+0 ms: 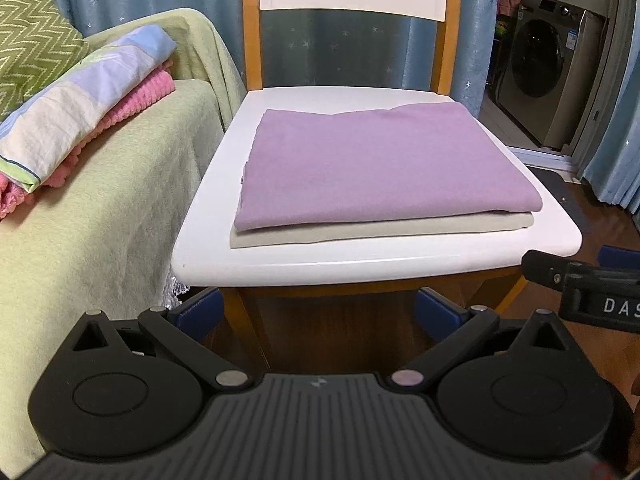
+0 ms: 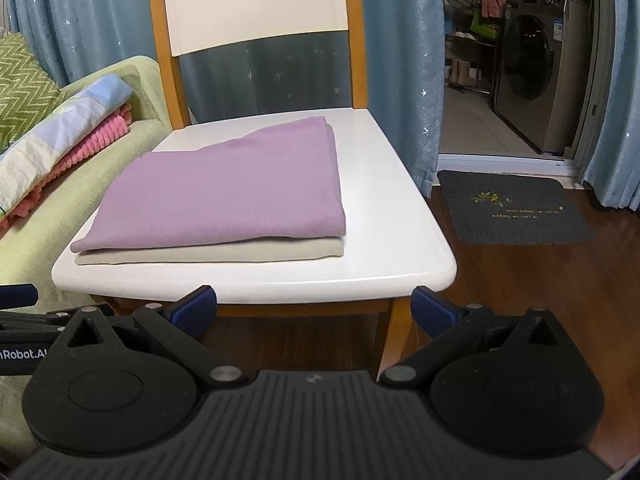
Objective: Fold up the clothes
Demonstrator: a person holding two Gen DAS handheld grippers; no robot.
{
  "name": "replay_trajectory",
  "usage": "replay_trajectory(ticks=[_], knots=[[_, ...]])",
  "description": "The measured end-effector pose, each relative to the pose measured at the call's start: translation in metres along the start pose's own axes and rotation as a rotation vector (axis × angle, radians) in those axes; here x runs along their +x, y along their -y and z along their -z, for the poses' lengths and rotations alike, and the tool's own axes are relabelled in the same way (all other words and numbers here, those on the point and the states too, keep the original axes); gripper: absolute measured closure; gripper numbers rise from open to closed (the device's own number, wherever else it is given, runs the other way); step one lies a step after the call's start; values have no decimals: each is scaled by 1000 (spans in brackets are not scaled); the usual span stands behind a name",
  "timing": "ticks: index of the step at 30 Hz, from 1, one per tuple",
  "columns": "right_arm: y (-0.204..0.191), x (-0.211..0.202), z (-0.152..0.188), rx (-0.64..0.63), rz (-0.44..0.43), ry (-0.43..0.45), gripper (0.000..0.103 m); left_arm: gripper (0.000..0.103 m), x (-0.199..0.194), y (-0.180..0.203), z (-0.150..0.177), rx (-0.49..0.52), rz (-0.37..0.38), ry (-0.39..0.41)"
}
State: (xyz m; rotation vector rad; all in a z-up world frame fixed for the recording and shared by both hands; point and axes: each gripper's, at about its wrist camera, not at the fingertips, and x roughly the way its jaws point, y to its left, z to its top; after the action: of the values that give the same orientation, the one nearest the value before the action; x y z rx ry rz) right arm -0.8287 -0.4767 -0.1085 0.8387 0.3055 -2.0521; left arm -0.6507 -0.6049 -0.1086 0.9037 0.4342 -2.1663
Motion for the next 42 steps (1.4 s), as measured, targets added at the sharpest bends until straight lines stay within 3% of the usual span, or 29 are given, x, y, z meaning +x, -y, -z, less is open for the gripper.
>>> replay_trajectory(ticks=[14, 42], knots=[[-13, 12, -6, -40, 6, -19, 1, 1, 17, -15, 1, -14, 8, -42], [-17, 13, -4, -61, 16, -19, 1, 1, 13, -11, 2, -11, 33, -32]])
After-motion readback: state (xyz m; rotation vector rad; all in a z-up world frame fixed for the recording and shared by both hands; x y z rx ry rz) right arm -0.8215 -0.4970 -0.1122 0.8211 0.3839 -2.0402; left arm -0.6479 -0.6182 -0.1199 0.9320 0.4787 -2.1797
